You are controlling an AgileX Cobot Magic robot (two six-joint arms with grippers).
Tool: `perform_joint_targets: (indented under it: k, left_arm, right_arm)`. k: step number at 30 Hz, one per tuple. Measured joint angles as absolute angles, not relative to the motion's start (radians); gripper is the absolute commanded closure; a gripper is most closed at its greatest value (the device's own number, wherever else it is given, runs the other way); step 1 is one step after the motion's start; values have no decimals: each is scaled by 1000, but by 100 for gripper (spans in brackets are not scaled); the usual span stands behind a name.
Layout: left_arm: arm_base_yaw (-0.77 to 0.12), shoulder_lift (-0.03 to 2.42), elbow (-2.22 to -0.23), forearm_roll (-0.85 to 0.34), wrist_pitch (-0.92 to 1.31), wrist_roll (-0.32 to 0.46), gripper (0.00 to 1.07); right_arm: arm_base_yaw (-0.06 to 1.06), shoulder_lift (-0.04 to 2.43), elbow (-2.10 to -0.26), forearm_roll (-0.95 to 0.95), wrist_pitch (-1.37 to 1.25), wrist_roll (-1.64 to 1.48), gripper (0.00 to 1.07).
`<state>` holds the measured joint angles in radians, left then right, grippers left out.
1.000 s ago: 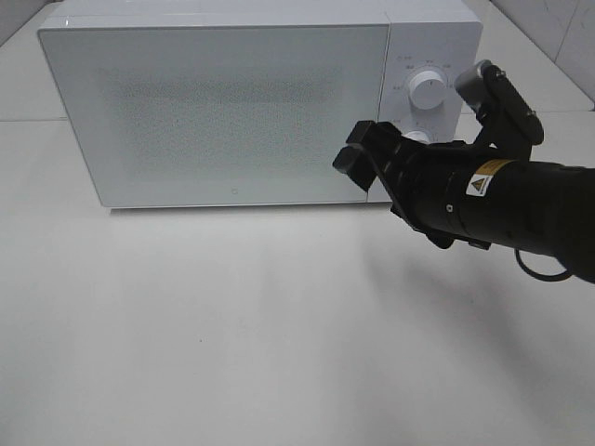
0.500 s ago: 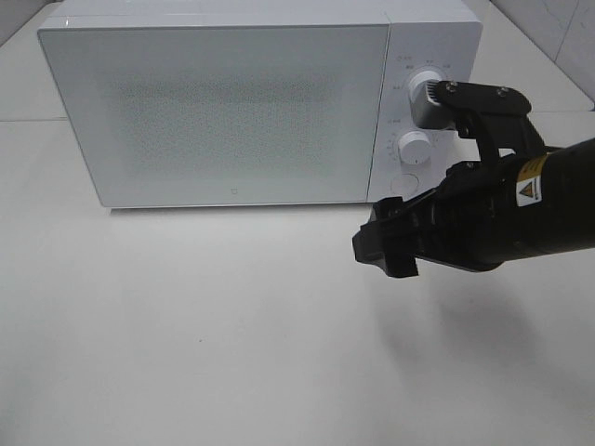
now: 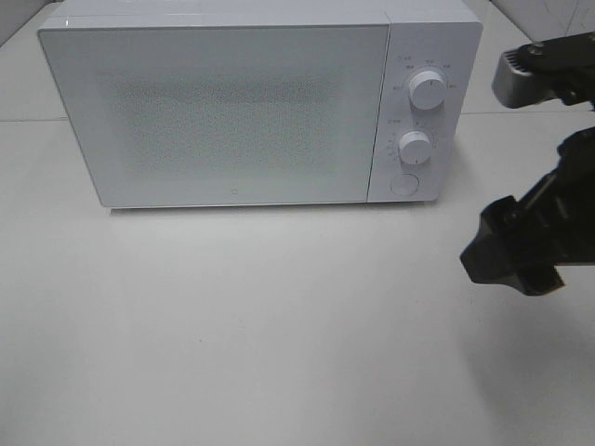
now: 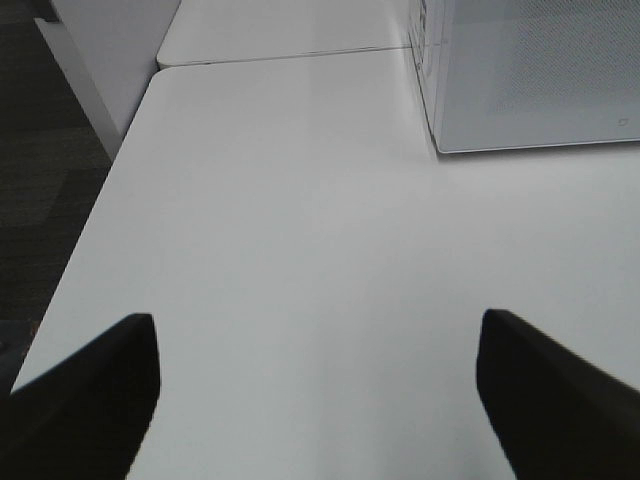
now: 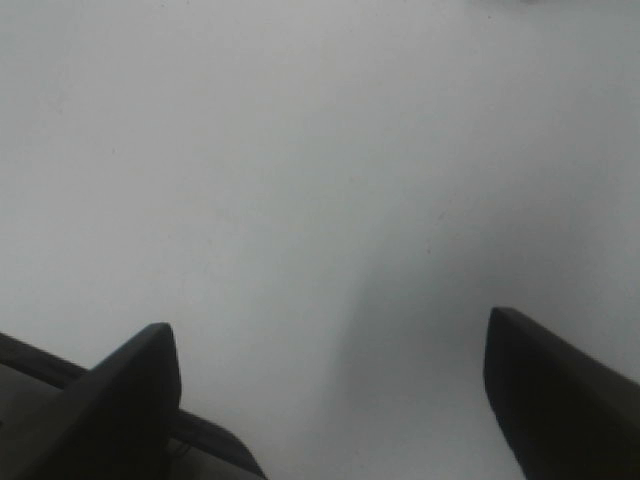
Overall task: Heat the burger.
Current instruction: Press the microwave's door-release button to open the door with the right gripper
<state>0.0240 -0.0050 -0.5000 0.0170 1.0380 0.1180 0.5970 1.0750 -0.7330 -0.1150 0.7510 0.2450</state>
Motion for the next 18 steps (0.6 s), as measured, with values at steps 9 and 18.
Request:
perform_joint_targets:
  k: [9, 18]
  left_arm:
    - [24, -5, -500, 17, 1038, 118, 26]
    - [24, -5, -500, 17, 1038, 118, 26]
  right_arm:
    - [597, 888, -728, -121, 916, 228, 31]
    - [597, 677, -637, -136, 986, 228, 31]
